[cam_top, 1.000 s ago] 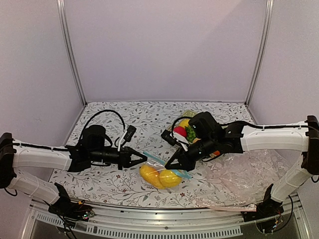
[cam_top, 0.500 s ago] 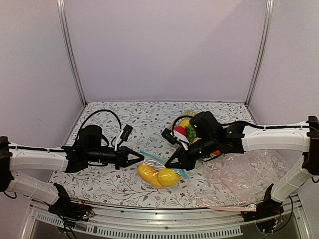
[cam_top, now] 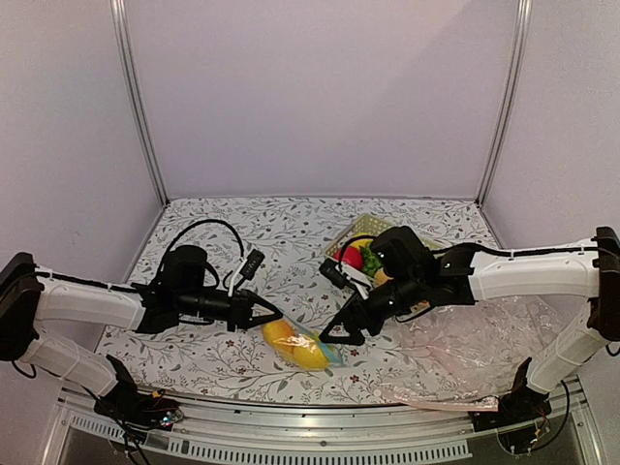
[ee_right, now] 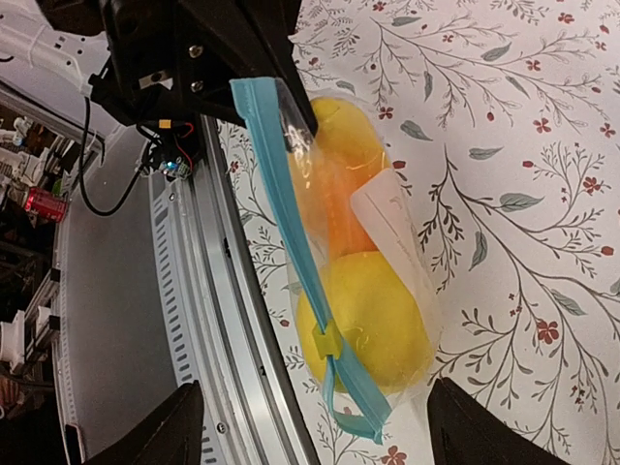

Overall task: Place the food in the zip-top bag and seal the zipper
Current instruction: Zip the zipper on the zipper food storage bag, then pass from the left arm to the right

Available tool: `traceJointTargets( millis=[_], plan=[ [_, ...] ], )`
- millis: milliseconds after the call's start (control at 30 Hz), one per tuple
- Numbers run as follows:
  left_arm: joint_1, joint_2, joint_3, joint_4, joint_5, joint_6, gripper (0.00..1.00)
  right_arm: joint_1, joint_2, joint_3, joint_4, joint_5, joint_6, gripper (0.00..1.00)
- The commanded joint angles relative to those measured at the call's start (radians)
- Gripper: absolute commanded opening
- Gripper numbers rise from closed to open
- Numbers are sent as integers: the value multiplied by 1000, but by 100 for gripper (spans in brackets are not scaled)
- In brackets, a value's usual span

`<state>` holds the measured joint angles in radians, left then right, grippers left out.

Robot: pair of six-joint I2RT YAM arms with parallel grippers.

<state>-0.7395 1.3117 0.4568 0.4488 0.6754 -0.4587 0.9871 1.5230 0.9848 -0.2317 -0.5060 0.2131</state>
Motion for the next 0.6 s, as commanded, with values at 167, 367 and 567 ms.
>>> traceJointTargets(
  millis=[167,367,567],
  plan=[
    [-2,13,15,-57,-65,30,0,26,23,-97,80,153,23,89],
    [-2,0,14,-53,-65,32,0,32,33,-127,104,190,18,89],
    [-1,0,13,-45,-33,32,0,33,87,-135,149,161,8,89]
  ],
)
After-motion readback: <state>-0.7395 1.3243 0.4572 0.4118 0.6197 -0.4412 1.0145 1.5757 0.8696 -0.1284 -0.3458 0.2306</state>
